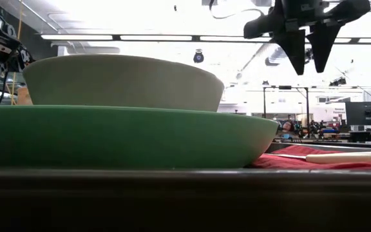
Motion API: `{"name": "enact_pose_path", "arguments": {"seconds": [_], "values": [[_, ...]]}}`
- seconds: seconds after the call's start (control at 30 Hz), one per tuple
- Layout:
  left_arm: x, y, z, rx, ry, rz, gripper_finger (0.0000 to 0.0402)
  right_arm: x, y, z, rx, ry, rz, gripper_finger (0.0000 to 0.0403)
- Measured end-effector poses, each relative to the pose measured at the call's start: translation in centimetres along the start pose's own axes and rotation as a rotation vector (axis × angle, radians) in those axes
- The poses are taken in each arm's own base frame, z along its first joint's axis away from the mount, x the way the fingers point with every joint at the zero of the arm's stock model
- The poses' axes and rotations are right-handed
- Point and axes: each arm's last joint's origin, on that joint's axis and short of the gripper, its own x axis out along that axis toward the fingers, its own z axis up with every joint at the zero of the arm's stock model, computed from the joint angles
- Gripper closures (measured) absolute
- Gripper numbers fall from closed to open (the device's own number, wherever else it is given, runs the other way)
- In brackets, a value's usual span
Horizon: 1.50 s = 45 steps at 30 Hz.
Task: Set up tray
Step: Put the blue fork on the red napkin to the left side of the yellow knife
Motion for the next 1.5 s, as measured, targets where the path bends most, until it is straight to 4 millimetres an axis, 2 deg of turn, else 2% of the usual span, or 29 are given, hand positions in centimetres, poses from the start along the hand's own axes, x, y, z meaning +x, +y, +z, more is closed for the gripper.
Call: {"name": "enact_pose_path", "arguments": {"seconds": [0.27,0.87,1.1,1.33,1.5], "values": [[0.0,0.0,0.0,0.0,0.0,0.0,0.0323,0.3,0.1,1.4,0.024,-0.001,-0.009,0.0261],[0.0,0.0,0.0,-0.001,-0.007,0.005,0.0323,1.5,-0.1,6.5,0.068,0.058,-0.045,0.0261],[0.0,0.0,0.0,-0.001,-0.007,0.005,0.0323,1.9,0.0,6.2,0.065,0.062,-0.043,0.0261],[0.0,0.0,0.0,-0.001,-0.007,0.005,0.0323,6.5,0.2,3.5,0.043,0.181,-0.078,0.0261],[0.0,0.0,0.1,-0.005,-0.019,0.014,0.0323,8.9,-0.1,2.3,0.04,0.209,-0.1,0.0261]]}}
